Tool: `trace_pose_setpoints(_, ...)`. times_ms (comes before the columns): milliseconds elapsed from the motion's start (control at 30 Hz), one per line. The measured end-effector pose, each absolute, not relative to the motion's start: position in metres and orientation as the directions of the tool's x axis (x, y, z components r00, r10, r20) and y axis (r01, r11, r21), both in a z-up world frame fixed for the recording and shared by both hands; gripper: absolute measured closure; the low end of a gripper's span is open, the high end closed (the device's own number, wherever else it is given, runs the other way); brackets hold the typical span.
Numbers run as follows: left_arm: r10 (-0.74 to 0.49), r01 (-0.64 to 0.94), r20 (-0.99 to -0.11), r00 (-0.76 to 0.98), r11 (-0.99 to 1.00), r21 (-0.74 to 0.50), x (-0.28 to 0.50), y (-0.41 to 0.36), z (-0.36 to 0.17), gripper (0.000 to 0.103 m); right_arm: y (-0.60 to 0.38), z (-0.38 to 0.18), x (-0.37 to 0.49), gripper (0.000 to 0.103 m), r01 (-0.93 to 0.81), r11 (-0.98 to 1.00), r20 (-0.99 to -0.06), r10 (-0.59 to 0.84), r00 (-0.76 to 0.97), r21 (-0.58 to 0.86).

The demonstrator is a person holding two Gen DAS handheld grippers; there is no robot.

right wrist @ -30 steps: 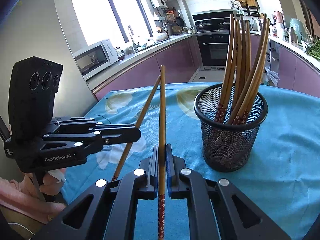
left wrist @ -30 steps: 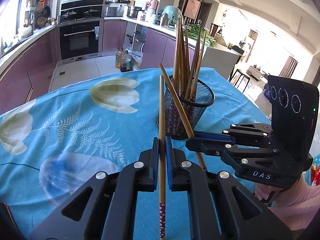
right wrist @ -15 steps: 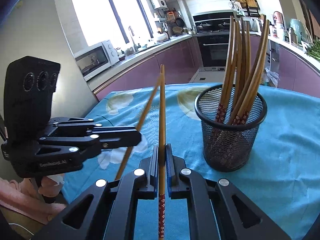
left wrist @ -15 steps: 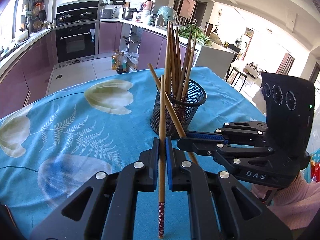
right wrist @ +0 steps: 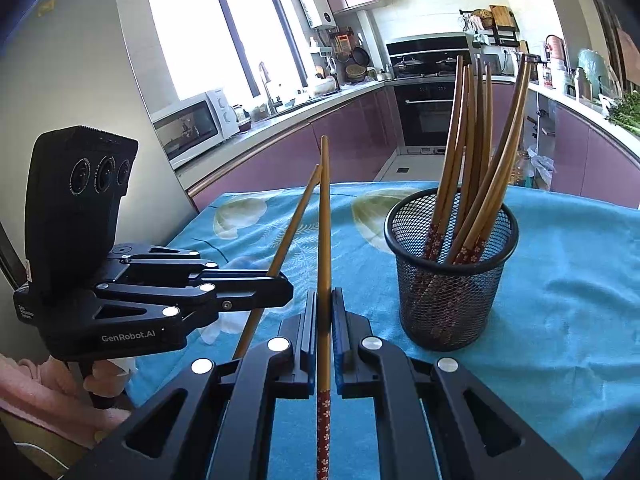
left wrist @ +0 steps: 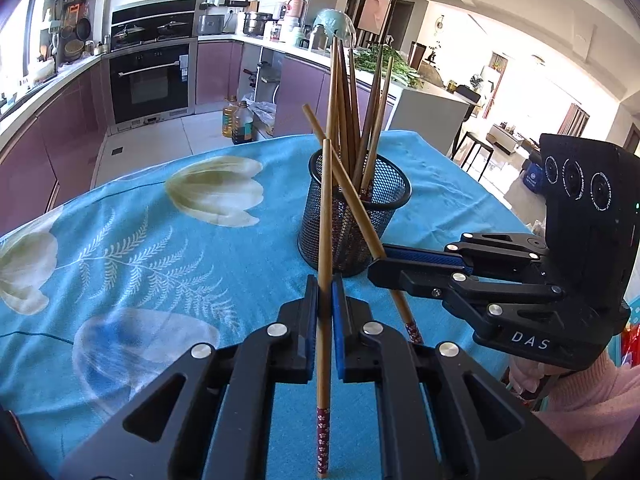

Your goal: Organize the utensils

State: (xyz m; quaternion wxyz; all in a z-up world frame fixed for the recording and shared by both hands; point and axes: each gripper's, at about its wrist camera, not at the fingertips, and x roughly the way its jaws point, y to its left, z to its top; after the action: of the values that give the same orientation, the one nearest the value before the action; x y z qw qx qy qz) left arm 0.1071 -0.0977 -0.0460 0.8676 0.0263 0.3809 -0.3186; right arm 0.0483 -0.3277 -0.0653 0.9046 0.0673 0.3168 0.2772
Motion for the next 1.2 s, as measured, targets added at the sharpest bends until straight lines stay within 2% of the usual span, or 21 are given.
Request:
trace_pose_setpoints(600,-0.572,0.593,-0.625,0.531,0.778,-0.208,0.097,-0.089,-0.019,0.096,-0.354,-0.045,0.041,0.097,-0.424,0.864,-0.480,0.503,0.719,0.272)
trace_pose_setpoints(1200,-0.629,0.645,-0.585,0.511,0.731,-0.222,0.095,-0.076,0.000,0.096,-0.343,-0.034,0.035,0.097,-0.352,0.902,-0.481,0.432,0.763,0.251)
